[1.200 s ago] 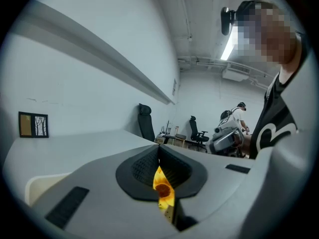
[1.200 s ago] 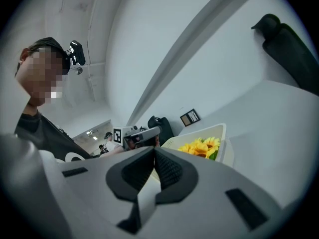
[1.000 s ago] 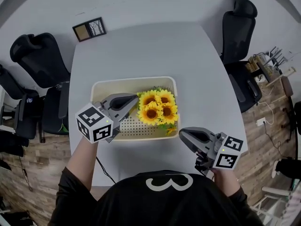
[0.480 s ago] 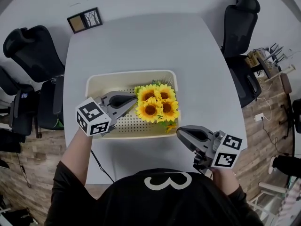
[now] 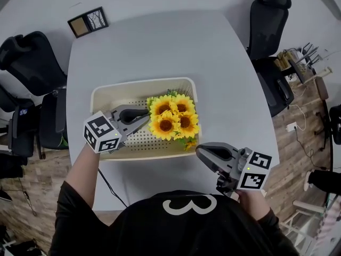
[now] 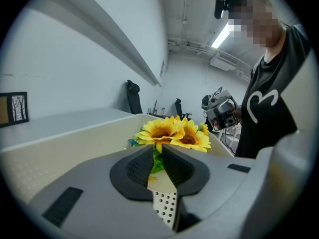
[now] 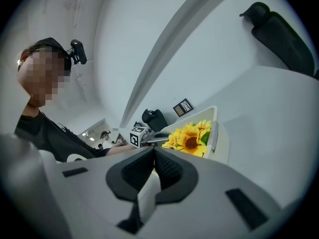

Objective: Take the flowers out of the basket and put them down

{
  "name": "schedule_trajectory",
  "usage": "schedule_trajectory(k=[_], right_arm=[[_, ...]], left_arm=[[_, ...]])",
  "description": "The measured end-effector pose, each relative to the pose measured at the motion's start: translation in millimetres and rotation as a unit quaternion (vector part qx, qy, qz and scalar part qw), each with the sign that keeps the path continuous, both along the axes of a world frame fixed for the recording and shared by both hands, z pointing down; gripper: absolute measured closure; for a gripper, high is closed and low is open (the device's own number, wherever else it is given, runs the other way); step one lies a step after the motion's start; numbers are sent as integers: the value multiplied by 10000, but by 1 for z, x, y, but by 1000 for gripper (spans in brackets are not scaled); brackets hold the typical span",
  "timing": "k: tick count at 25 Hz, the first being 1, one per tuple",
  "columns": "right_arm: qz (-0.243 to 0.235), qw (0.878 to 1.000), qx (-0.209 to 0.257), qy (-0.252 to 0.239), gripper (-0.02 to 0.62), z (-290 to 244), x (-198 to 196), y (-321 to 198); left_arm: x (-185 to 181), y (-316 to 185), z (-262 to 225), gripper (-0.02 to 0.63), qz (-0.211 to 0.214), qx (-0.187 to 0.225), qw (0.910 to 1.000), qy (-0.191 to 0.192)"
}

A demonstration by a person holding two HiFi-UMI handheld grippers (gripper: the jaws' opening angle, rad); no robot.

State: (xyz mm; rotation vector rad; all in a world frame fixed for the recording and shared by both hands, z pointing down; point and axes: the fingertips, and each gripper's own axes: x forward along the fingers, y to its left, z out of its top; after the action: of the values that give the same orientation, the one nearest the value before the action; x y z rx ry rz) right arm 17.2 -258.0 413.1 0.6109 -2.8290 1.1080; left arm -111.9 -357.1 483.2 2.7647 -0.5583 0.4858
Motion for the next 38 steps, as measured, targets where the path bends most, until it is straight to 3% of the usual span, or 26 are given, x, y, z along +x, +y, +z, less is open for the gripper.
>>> schedule_trajectory(k=[6,9,16,25,38], right_arm=[[-25,9999,-23,143,585,1,1,2],[3,9994,84,342,586,1,4,0],[67,9992,84,378,586,1,7,-2],[180,9991,-4,372,584,5,7,-2],[333,9990,-90,279,586,9,16,0]], left_arm=[[7,11,16,449,322,7,9991,-288],[13,11,21,331,319,85,9988,-373],[28,14,32,245,455,104,9978,-466],[48,8,29,238,576,226,9975,-341],[82,8,44,238,761,260,9957,-465]])
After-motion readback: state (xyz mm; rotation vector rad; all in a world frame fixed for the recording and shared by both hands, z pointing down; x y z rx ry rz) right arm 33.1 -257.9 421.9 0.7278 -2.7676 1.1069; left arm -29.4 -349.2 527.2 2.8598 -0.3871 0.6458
